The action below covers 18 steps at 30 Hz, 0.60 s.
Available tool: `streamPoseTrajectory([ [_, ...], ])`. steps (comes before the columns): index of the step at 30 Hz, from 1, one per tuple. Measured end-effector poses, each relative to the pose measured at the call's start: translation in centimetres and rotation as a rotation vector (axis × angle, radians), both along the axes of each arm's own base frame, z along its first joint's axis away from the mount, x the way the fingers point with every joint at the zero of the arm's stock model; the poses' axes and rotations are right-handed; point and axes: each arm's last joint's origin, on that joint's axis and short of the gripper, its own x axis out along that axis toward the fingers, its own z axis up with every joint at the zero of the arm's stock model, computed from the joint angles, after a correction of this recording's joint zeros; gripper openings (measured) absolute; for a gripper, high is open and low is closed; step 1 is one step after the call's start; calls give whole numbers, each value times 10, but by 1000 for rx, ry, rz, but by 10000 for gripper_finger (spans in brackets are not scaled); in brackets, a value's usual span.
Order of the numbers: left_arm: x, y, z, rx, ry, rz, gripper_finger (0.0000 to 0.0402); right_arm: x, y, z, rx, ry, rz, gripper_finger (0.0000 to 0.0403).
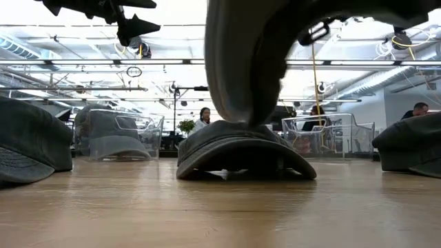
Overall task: Pick & Place hat
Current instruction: Put the blue cap into the left transparent bin
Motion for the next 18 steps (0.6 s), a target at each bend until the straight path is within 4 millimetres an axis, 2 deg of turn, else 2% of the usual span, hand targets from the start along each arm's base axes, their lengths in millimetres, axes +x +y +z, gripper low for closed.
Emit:
streamPoseTrajectory([
  [7,0,0,0,0,-1,0,285,-9,-25,30,-117,-161,-216,1],
  [11,0,0,2,9,-23,1,285,-14,-32,43,-153,-240,-281,0],
  [18,0,0,2,7,-22,1,285,-18,-49,55,-322,-339,-472,0],
])
